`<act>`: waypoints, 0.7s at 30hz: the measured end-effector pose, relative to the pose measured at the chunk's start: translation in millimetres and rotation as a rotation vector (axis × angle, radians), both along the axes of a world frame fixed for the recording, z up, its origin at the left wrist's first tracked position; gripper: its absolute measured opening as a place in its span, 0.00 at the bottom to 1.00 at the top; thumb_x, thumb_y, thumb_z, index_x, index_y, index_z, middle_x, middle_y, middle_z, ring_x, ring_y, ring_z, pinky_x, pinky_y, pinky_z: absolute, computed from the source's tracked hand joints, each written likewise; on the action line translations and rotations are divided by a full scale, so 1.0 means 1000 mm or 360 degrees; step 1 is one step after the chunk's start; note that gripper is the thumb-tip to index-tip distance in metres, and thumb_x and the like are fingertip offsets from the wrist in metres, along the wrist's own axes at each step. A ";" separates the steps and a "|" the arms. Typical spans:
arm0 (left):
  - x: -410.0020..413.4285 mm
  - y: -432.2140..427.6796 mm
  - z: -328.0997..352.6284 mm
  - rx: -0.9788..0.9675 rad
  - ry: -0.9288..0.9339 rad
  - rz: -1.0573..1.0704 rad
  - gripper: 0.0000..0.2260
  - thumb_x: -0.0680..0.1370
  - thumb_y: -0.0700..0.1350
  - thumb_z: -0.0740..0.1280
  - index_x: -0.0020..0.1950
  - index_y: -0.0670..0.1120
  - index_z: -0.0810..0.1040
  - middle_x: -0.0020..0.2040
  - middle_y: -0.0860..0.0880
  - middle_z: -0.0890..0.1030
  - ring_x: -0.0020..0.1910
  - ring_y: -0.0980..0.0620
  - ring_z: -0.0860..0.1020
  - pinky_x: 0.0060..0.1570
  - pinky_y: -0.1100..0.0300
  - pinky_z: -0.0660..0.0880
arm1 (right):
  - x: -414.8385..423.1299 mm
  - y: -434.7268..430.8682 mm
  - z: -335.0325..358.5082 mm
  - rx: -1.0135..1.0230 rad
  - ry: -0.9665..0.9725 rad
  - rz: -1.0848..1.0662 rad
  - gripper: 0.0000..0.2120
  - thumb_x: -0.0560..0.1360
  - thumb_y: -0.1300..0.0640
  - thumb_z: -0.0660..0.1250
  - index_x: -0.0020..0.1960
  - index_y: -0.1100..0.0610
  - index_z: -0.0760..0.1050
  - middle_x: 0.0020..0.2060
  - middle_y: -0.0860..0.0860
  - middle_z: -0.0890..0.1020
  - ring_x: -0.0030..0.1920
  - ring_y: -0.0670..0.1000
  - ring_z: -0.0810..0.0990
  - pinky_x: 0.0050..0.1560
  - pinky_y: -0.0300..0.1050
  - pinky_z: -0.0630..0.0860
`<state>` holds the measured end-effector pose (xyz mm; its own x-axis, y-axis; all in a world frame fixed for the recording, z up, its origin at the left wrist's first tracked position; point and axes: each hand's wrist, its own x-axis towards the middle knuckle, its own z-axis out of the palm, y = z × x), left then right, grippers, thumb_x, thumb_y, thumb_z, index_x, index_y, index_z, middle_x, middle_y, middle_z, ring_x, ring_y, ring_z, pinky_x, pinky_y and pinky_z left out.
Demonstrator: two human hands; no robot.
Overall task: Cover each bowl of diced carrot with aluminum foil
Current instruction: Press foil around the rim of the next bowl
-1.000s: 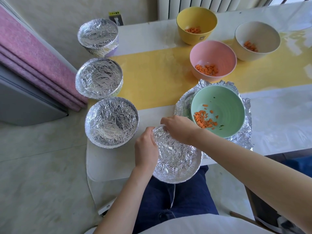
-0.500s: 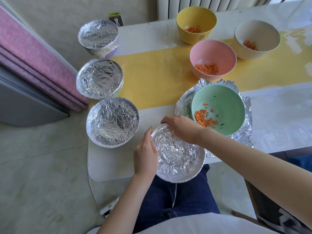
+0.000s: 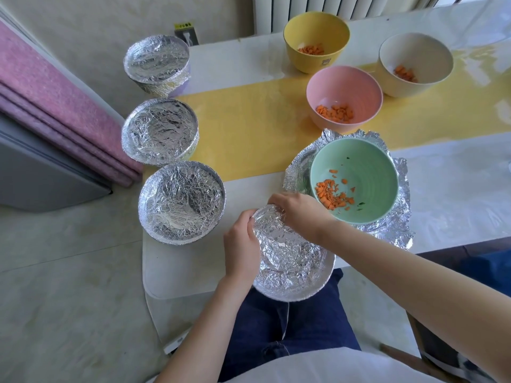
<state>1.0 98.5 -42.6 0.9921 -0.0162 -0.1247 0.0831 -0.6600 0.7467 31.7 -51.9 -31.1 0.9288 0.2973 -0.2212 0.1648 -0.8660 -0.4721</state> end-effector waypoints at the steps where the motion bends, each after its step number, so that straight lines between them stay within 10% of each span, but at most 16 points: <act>1: 0.000 0.000 -0.001 0.0021 -0.0011 -0.0004 0.13 0.80 0.35 0.57 0.59 0.44 0.77 0.47 0.47 0.82 0.45 0.51 0.78 0.38 0.68 0.63 | 0.000 0.000 0.000 -0.0025 0.0011 0.0005 0.20 0.72 0.72 0.58 0.61 0.60 0.72 0.48 0.54 0.80 0.43 0.55 0.78 0.39 0.46 0.71; 21: -0.002 -0.003 0.000 -0.0081 0.0027 0.0042 0.17 0.80 0.36 0.58 0.69 0.43 0.68 0.55 0.41 0.81 0.55 0.46 0.78 0.51 0.60 0.70 | 0.010 0.011 0.010 -0.0219 0.0081 0.0171 0.17 0.73 0.72 0.55 0.56 0.59 0.73 0.39 0.53 0.76 0.34 0.53 0.71 0.32 0.42 0.64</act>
